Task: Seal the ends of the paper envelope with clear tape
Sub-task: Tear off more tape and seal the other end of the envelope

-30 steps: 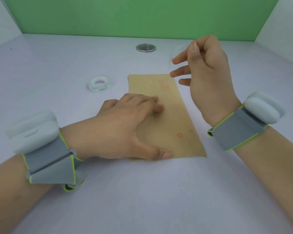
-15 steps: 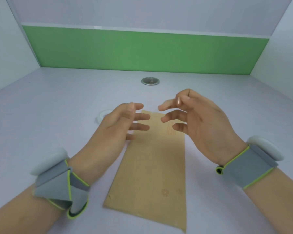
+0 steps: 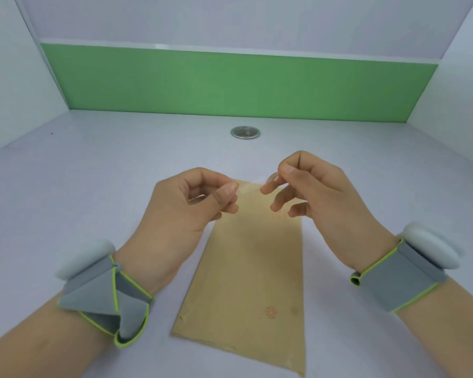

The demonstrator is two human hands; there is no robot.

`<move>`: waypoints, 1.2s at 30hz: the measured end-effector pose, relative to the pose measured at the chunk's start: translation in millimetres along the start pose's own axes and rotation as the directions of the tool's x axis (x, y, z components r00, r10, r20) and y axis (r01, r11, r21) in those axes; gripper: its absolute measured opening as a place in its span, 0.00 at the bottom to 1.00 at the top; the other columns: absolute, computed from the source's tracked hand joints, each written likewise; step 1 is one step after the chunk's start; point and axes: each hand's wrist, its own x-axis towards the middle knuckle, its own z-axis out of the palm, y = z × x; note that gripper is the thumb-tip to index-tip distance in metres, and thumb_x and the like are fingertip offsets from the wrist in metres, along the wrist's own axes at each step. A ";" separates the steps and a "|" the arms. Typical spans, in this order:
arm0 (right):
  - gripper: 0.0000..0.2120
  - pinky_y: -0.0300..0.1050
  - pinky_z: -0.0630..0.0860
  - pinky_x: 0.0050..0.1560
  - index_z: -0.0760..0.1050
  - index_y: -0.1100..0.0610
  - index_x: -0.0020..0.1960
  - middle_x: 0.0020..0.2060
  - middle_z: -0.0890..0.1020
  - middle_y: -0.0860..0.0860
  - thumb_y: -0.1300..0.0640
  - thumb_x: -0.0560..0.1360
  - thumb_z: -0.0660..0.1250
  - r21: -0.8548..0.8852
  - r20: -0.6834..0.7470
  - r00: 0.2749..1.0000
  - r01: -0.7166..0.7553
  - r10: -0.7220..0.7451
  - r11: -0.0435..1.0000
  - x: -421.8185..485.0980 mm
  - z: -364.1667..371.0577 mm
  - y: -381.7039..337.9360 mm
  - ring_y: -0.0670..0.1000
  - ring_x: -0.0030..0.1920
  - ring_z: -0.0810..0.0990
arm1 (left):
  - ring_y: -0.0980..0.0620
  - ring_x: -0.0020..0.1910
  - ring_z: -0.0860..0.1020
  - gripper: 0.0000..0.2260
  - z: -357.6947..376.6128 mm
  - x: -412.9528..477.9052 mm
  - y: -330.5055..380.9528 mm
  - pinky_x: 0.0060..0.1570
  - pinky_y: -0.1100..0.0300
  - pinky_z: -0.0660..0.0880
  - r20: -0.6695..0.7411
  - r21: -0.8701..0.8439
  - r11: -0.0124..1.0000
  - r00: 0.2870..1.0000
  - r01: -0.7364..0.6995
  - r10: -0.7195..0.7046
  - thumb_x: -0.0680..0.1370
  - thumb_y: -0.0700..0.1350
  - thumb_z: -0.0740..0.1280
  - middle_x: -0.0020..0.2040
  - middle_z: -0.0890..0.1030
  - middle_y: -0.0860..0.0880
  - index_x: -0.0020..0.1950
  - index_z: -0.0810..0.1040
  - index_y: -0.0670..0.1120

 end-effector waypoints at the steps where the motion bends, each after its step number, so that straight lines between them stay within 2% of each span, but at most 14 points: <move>1: 0.10 0.37 0.70 0.33 0.72 0.55 0.38 0.35 0.82 0.46 0.57 0.78 0.59 -0.101 -0.029 1.000 0.001 -0.004 0.995 1.0 -0.6 2.0 0.45 0.32 0.78 | 0.57 0.34 0.82 0.02 -1.3 2.4 -1.0 0.37 0.69 0.75 -0.036 0.062 0.997 0.999 -0.035 0.037 0.72 0.43 0.70 0.33 0.82 0.51 0.42 0.81 0.45; 3: 0.10 0.38 0.72 0.36 0.75 0.53 0.38 0.36 0.82 0.44 0.53 0.76 0.62 -0.296 -0.076 0.997 0.000 -0.023 0.955 3.3 -2.9 5.5 0.43 0.32 0.79 | 0.56 0.35 0.81 0.01 -3.3 10.0 -4.6 0.37 0.69 0.74 -0.062 0.255 0.961 0.989 -0.112 0.132 0.72 0.42 0.70 0.34 0.83 0.51 0.41 0.81 0.47; 5: 0.09 0.37 0.72 0.40 0.76 0.52 0.39 0.38 0.82 0.43 0.51 0.76 0.62 -0.457 -0.084 0.996 -0.005 -0.037 0.890 4.2 -5.2 9.6 0.44 0.38 0.80 | 0.58 0.37 0.81 0.04 -2.3 14.7 -8.7 0.41 0.69 0.73 -0.009 0.442 0.881 0.981 -0.170 0.194 0.72 0.43 0.71 0.37 0.83 0.55 0.39 0.80 0.52; 7: 0.09 0.39 0.73 0.48 0.76 0.52 0.43 0.43 0.81 0.47 0.50 0.77 0.60 -0.642 -0.066 0.996 0.004 -0.061 0.767 4.6 -7.9 13.3 0.46 0.46 0.79 | 0.59 0.38 0.80 0.04 0.1 15.3 -10.6 0.43 0.70 0.73 0.061 0.516 0.833 0.979 -0.197 0.194 0.72 0.43 0.71 0.39 0.82 0.59 0.39 0.80 0.52; 9: 0.10 0.47 0.73 0.53 0.76 0.54 0.46 0.46 0.80 0.50 0.51 0.77 0.58 -0.718 -0.022 0.999 0.008 -0.034 0.696 4.8 -8.2 16.8 0.49 0.50 0.77 | 0.59 0.37 0.80 0.04 2.3 11.2 -11.4 0.41 0.70 0.73 0.099 0.552 0.810 0.979 -0.201 0.176 0.72 0.43 0.71 0.40 0.81 0.59 0.39 0.80 0.52; 12: 0.10 0.48 0.73 0.53 0.75 0.54 0.47 0.46 0.81 0.49 0.52 0.78 0.57 -0.701 0.034 0.999 0.018 0.009 0.713 2.5 -10.6 16.2 0.49 0.51 0.77 | 0.60 0.33 0.82 0.05 4.0 -0.4 -9.1 0.37 0.71 0.73 0.091 0.494 0.859 0.990 -0.135 0.103 0.73 0.43 0.70 0.37 0.82 0.55 0.38 0.79 0.52; 16: 0.10 0.37 0.72 0.46 0.77 0.53 0.46 0.45 0.82 0.48 0.51 0.77 0.60 -0.677 0.083 0.996 0.035 0.029 0.735 1.9 -14.5 11.3 0.45 0.49 0.79 | 0.58 0.31 0.83 0.04 3.8 -8.9 -5.6 0.34 0.73 0.71 0.004 0.424 0.903 0.997 -0.069 0.074 0.73 0.43 0.70 0.37 0.82 0.51 0.39 0.79 0.50; 19: 0.09 0.32 0.69 0.42 0.78 0.50 0.42 0.45 0.80 0.45 0.49 0.76 0.62 -0.629 0.045 0.999 0.006 0.029 0.777 3.4 -17.8 9.9 0.43 0.46 0.78 | 0.58 0.31 0.82 0.02 2.3 -1.8 -5.0 0.33 0.74 0.71 -0.071 0.398 0.917 0.995 -0.031 0.064 0.72 0.43 0.72 0.37 0.83 0.50 0.41 0.79 0.48; 22: 0.09 0.29 0.65 0.38 0.79 0.50 0.41 0.41 0.78 0.40 0.49 0.75 0.64 -0.636 -0.022 1.000 -0.012 -0.003 0.771 6.4 -20.7 14.0 0.39 0.40 0.75 | 0.58 0.32 0.82 0.03 5.5 5.9 -3.5 0.35 0.73 0.72 -0.054 0.460 0.888 0.997 -0.020 0.051 0.71 0.44 0.72 0.33 0.84 0.49 0.38 0.81 0.48; 26: 0.09 0.28 0.65 0.32 0.81 0.50 0.38 0.36 0.80 0.41 0.49 0.74 0.66 -0.566 -0.106 0.994 -0.049 -0.013 0.823 11.1 -25.1 23.1 0.37 0.31 0.73 | 0.55 0.32 0.80 0.04 14.7 19.7 -5.4 0.37 0.69 0.72 -0.043 0.540 0.841 0.997 -0.032 0.065 0.73 0.45 0.70 0.33 0.83 0.52 0.38 0.79 0.48; 28: 0.09 0.30 0.65 0.35 0.82 0.51 0.38 0.37 0.81 0.42 0.49 0.74 0.67 -0.532 -0.141 0.990 -0.077 0.002 0.843 12.5 -26.7 26.1 0.39 0.33 0.73 | 0.53 0.34 0.79 0.04 20.5 22.3 -10.1 0.41 0.61 0.73 -0.053 0.580 0.813 0.995 -0.040 0.087 0.73 0.45 0.68 0.35 0.82 0.53 0.38 0.78 0.48; 30: 0.09 0.27 0.66 0.36 0.82 0.51 0.39 0.36 0.80 0.42 0.50 0.74 0.66 -0.568 -0.142 0.990 -0.071 -0.012 0.820 14.5 -26.5 28.5 0.39 0.35 0.73 | 0.52 0.36 0.78 0.04 24.9 21.5 -14.4 0.43 0.57 0.73 -0.066 0.618 0.784 0.990 -0.056 0.122 0.74 0.47 0.67 0.37 0.81 0.54 0.39 0.77 0.49; 33: 0.08 0.22 0.66 0.40 0.80 0.52 0.40 0.37 0.80 0.43 0.51 0.75 0.65 -0.638 -0.123 0.989 -0.018 -0.079 0.770 16.7 -23.4 27.8 0.42 0.39 0.77 | 0.52 0.40 0.77 0.04 26.8 19.9 -17.6 0.45 0.55 0.71 -0.047 0.689 0.716 0.979 -0.111 0.196 0.75 0.47 0.65 0.40 0.79 0.56 0.42 0.75 0.49; 36: 0.09 0.26 0.68 0.43 0.80 0.55 0.41 0.39 0.83 0.47 0.52 0.75 0.65 -0.661 -0.094 0.993 -0.004 -0.077 0.751 18.1 -20.8 29.8 0.46 0.43 0.79 | 0.53 0.42 0.77 0.04 24.2 20.5 -19.1 0.43 0.57 0.71 -0.023 0.702 0.703 0.983 -0.112 0.180 0.76 0.47 0.65 0.39 0.79 0.55 0.42 0.75 0.48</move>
